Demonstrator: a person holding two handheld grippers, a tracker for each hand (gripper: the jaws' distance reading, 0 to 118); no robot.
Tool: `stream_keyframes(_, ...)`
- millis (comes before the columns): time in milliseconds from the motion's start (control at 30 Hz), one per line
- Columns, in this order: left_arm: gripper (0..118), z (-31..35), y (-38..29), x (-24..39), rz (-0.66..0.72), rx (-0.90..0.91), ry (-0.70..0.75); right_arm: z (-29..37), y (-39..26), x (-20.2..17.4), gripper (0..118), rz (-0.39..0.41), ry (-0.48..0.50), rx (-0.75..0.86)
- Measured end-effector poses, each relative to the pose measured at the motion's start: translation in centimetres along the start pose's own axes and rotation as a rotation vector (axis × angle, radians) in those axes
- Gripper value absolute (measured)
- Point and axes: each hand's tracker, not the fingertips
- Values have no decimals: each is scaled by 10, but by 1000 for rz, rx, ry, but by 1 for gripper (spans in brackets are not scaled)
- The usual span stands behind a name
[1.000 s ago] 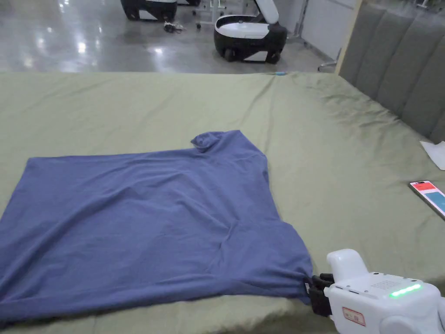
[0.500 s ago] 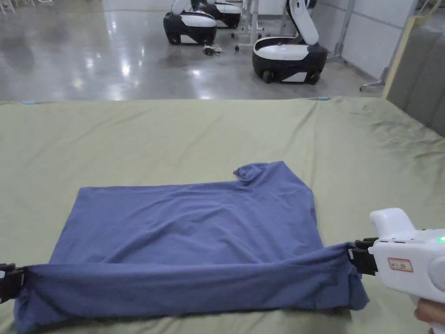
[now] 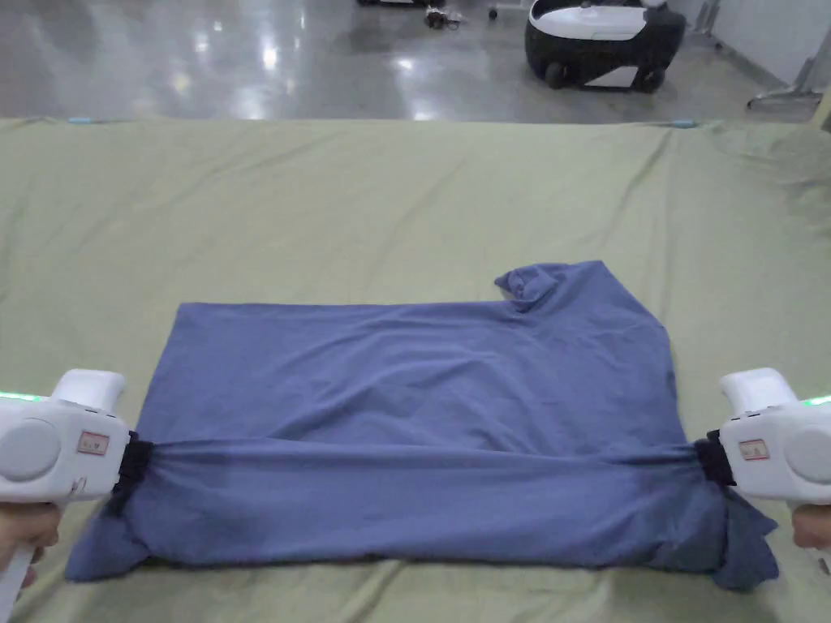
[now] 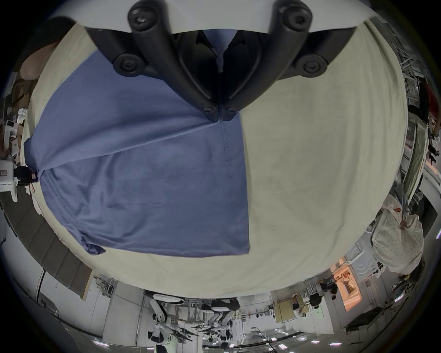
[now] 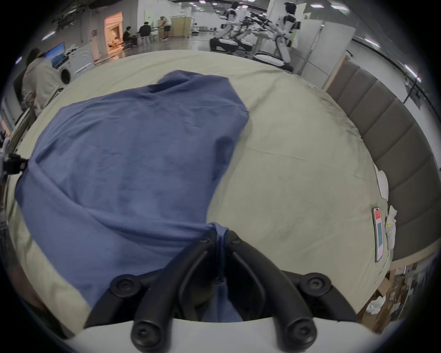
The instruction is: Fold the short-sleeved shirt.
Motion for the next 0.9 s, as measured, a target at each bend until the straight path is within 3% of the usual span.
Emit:
stream_keyframes(33,27,2,0,-5,28,26,-9,-1,0,1,58,-26,-41,24)
stream_keyframes(67,55,6,1,-10,59,48,22,-1,0,8,80,-51,-99,31)
stream_keyframes(100,88,11,2,-14,85,63,77,1,0,16,92,-78,-130,45)
stream_keyframes(133,96,23,-1,-15,114,99,114,10,-1,24,91,-114,-139,82)
stream_keyframes(233,96,72,-13,-26,165,274,97,46,-8,37,86,-177,-86,222)
stream_keyframes(267,96,94,-21,-25,158,309,79,59,-14,37,75,-183,-55,251)
stream_keyframes(300,93,107,-28,-22,137,331,71,71,-20,36,50,-175,-18,264)
stream_keyframes(367,67,130,-50,-9,56,337,57,90,-35,30,5,-107,23,296)
stream_keyframes(400,56,135,-59,-5,20,318,74,95,-43,23,4,-69,12,299)
stream_keyframes(433,56,137,-71,3,-9,314,87,102,-52,15,4,-48,0,308)
stream_keyframes(467,17,135,-84,9,-25,297,98,107,-60,10,2,-44,30,307)
stream_keyframes(500,0,133,-93,11,-19,273,115,110,-65,7,1,-42,82,301)
stream_keyframes(567,0,118,-108,7,23,179,-12,119,-77,-5,1,-36,125,305)
stream_keyframes(700,0,88,-117,12,88,131,-29,122,-89,-19,1,-5,146,303)
stream_keyframes(733,5,80,-115,13,93,120,-33,122,-90,-23,1,1,158,299)
stream_keyframes(767,25,72,-113,16,108,125,-23,130,-87,-33,1,8,162,300)
stream_keyframes(800,58,64,-109,18,113,120,-26,131,-88,-36,1,14,164,299)
stream_keyframes(833,74,57,-107,20,112,107,-47,131,-88,-39,1,16,169,295)
stream_keyframes(900,82,44,-103,25,108,114,-55,135,-87,-45,1,16,179,286)
